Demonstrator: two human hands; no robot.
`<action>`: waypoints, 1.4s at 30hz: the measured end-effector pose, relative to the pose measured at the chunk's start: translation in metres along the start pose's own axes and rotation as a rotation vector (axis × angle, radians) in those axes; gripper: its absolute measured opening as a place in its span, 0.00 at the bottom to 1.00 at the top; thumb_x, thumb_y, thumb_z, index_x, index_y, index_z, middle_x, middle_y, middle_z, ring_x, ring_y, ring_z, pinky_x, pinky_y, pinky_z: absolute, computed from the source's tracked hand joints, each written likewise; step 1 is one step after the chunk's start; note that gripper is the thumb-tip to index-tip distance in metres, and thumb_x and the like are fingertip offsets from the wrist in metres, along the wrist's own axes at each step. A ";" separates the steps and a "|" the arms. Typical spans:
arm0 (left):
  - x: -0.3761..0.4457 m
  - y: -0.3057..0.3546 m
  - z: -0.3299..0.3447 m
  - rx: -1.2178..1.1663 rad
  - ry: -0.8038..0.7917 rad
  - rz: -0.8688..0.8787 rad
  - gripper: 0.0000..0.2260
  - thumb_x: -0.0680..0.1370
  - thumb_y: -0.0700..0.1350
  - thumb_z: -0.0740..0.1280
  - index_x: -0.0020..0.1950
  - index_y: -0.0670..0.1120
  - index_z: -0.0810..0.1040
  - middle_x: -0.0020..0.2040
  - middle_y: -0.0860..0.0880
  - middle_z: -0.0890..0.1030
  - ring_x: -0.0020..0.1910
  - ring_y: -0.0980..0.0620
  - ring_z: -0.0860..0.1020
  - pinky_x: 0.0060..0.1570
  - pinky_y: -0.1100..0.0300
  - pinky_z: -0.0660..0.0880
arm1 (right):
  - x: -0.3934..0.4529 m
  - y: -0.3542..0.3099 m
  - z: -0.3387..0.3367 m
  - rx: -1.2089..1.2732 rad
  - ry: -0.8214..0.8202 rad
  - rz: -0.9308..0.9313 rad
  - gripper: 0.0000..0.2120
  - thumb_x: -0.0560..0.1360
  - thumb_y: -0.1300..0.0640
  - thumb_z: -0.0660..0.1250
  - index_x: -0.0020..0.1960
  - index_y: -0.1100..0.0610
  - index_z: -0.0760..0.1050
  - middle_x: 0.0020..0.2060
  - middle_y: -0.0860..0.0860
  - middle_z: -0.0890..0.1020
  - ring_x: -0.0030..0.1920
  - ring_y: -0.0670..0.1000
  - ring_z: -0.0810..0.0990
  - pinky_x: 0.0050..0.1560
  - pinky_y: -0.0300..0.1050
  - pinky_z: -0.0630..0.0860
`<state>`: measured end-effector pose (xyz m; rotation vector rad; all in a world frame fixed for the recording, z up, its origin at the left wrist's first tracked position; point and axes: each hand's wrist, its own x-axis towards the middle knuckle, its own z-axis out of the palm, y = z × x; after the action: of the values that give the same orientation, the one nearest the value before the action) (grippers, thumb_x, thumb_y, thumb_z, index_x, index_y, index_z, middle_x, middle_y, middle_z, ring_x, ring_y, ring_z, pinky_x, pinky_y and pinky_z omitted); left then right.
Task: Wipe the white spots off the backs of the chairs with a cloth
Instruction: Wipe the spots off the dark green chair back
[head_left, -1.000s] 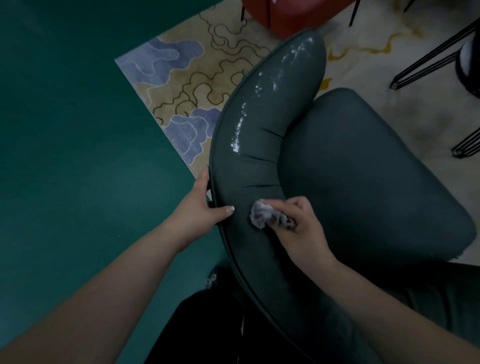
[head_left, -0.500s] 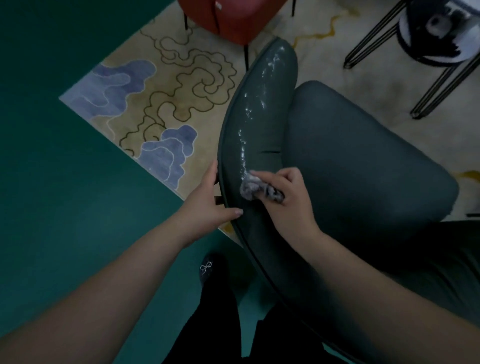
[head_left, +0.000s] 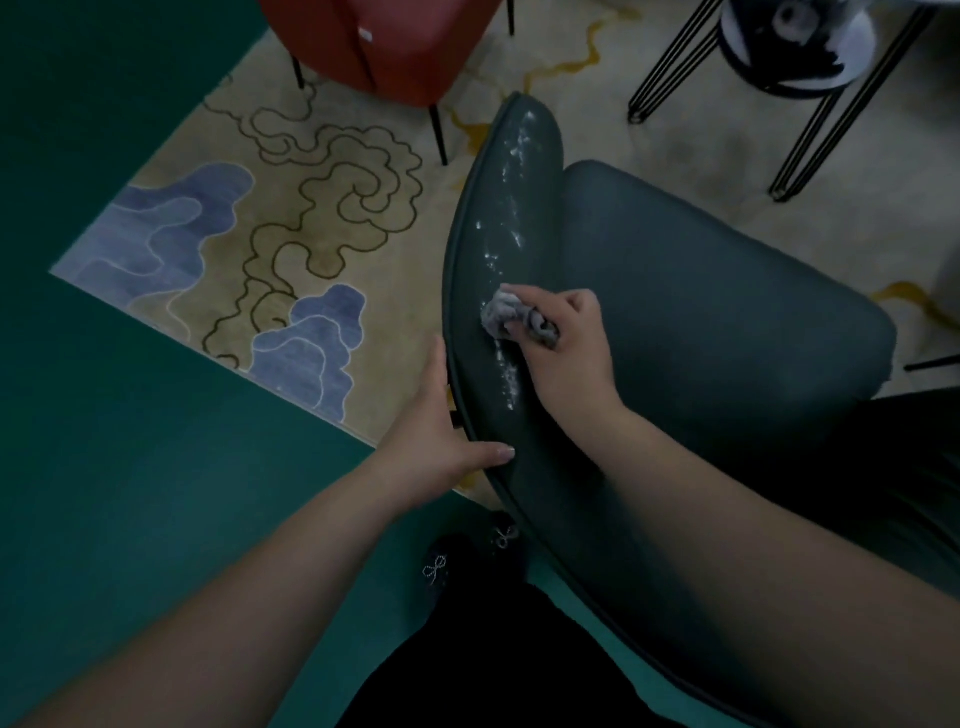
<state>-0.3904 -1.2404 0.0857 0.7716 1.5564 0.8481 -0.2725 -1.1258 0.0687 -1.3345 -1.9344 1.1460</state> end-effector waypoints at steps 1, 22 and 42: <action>0.002 0.000 -0.001 -0.009 -0.007 -0.004 0.54 0.68 0.35 0.76 0.77 0.60 0.41 0.68 0.62 0.68 0.64 0.53 0.74 0.63 0.48 0.73 | -0.006 0.004 -0.004 -0.043 -0.041 -0.055 0.20 0.74 0.62 0.71 0.58 0.40 0.77 0.45 0.44 0.65 0.49 0.46 0.72 0.56 0.35 0.73; 0.013 0.003 -0.016 0.019 -0.049 -0.084 0.51 0.72 0.36 0.72 0.75 0.66 0.39 0.61 0.78 0.61 0.65 0.56 0.74 0.65 0.52 0.71 | 0.009 0.010 -0.005 0.009 -0.067 -0.079 0.20 0.73 0.65 0.71 0.56 0.41 0.77 0.46 0.46 0.67 0.47 0.43 0.72 0.56 0.30 0.71; 0.008 0.012 -0.007 0.003 -0.020 -0.104 0.46 0.76 0.31 0.66 0.75 0.67 0.43 0.65 0.73 0.65 0.60 0.54 0.78 0.63 0.47 0.73 | -0.021 0.020 -0.036 0.126 -0.131 0.012 0.20 0.73 0.68 0.70 0.55 0.45 0.78 0.45 0.48 0.67 0.46 0.36 0.72 0.54 0.27 0.69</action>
<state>-0.3983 -1.2284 0.0923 0.6939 1.5664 0.7599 -0.2263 -1.1293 0.0707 -1.2337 -1.9113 1.3689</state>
